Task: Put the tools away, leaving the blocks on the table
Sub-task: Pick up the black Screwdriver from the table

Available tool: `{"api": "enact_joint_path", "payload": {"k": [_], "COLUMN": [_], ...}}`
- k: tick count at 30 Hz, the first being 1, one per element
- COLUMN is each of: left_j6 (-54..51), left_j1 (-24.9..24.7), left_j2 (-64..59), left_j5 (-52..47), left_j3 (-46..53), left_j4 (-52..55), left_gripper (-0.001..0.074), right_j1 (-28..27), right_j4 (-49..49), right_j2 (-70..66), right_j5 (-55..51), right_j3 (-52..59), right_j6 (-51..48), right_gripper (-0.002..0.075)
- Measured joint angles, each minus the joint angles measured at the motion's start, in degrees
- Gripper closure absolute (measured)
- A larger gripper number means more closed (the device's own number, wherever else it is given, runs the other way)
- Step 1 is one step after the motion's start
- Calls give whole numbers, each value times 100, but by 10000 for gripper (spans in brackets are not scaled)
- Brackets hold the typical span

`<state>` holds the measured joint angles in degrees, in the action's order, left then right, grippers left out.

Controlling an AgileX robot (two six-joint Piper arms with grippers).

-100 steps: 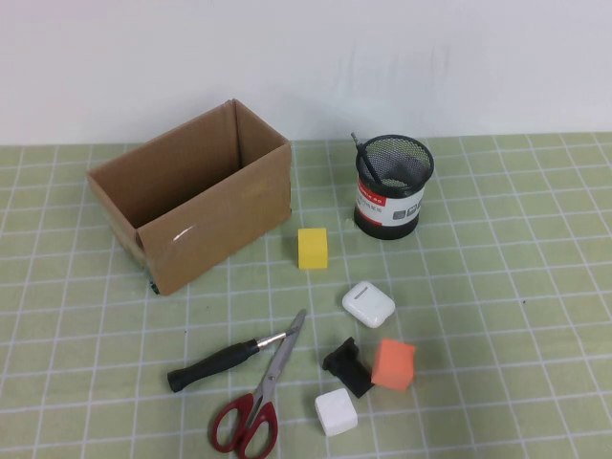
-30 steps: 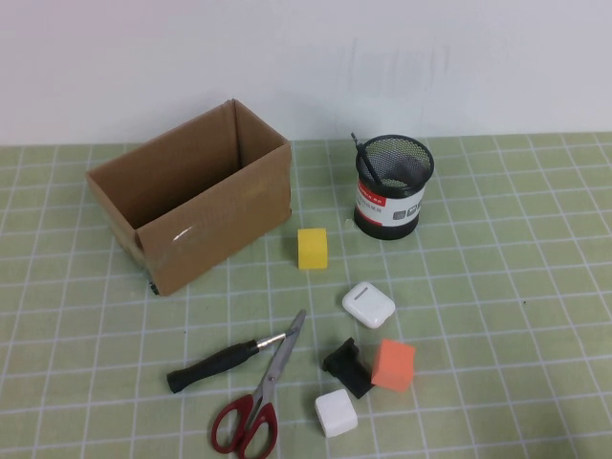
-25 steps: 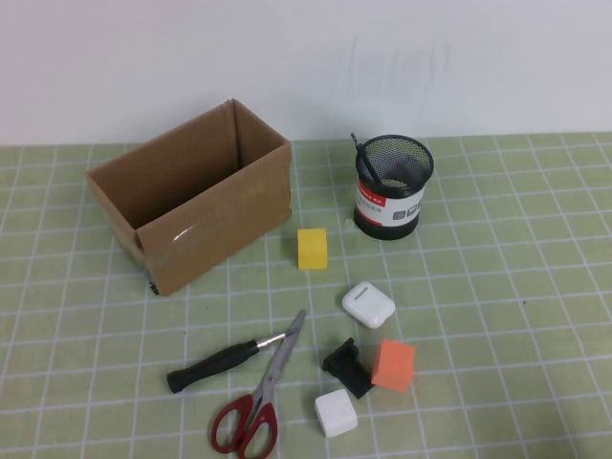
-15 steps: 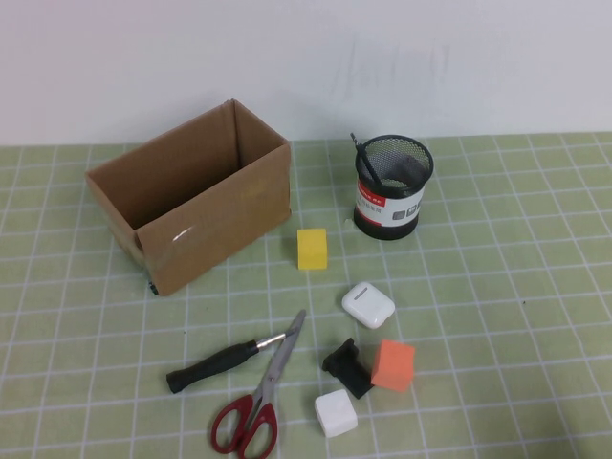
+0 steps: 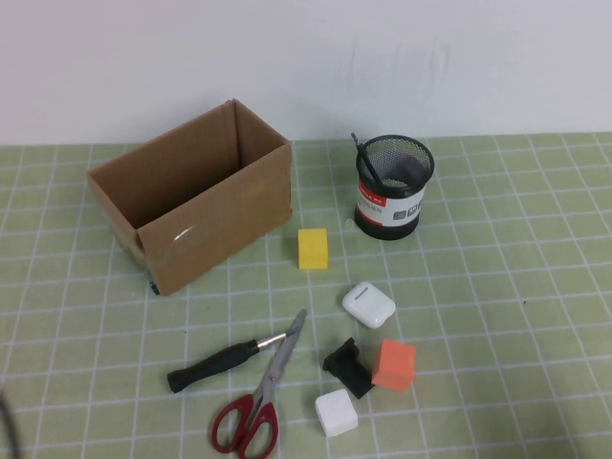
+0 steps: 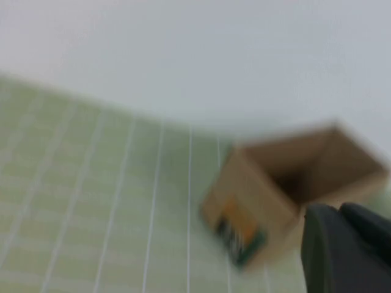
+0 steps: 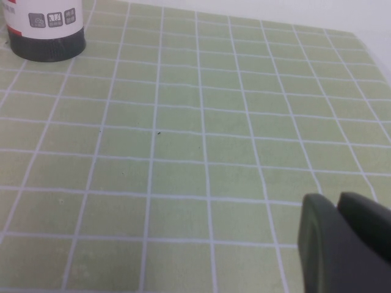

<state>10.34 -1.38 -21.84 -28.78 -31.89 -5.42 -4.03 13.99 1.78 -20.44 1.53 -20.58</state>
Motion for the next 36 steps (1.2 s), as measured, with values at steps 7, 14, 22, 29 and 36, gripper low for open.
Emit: {"api": "enact_joint_path", "payload": {"k": [7,14,22,29,36], "left_j6": [-2767,-3785,-4299,-4701,-4299], "left_j1": [0,-13,-1518,-2968,-3090], "left_j2": [-1330,-3101,-4441,-5515,-6674], "left_j5": [-1121,-2393,-2381,-1911,-1833], "left_j3": [-448,-1528,-2126,-2186,-2538], "left_j4": [-1728,-2241,-1796,-1040,-555], "left_gripper": [738,738,738,738,634], "right_j1": [0,0,0,0,0], "right_j4": [0,0,0,0,0], "right_j2": [0,0,0,0,0], "right_j5": [0,0,0,0,0], "right_j3": [0,0,0,0,0], "right_j6": [0,0,0,0,0], "right_gripper": [731,731,731,731,731]}}
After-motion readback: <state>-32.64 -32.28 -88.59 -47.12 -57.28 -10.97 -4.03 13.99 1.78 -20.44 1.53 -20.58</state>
